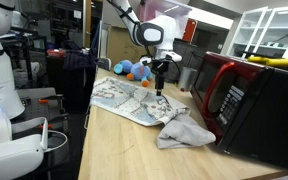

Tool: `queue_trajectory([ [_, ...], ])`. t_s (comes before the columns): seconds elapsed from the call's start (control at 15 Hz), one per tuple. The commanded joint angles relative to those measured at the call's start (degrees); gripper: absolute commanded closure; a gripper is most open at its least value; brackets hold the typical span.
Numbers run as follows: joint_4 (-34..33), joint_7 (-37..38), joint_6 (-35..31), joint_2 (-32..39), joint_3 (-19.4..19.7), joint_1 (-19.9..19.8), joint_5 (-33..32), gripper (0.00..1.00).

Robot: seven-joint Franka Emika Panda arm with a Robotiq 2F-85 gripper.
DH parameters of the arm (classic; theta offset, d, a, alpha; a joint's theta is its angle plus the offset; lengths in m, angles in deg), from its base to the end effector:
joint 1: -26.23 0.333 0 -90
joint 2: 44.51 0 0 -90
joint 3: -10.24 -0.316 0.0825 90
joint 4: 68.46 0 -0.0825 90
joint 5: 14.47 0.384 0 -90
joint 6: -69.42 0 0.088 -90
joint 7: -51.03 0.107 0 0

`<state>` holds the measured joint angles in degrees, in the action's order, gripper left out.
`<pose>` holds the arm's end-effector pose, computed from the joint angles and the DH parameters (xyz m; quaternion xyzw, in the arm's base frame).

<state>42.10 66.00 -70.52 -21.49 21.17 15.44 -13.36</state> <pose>0.5915 -0.2286 0.2943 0.9479 -0.3116 0.0573 0.0334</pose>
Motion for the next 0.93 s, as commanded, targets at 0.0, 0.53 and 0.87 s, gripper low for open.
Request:
queue_trajectory([
  [0.0,0.9,1.3,-2.2,-0.1,0.3,0.7,1.3,0.0],
  [0.53,-9.1,12.4,-5.7,9.0,0.3,2.6,9.1,0.0],
  [0.87,-18.7,19.7,-6.2,16.7,2.5,3.9,8.3,0.0],
])
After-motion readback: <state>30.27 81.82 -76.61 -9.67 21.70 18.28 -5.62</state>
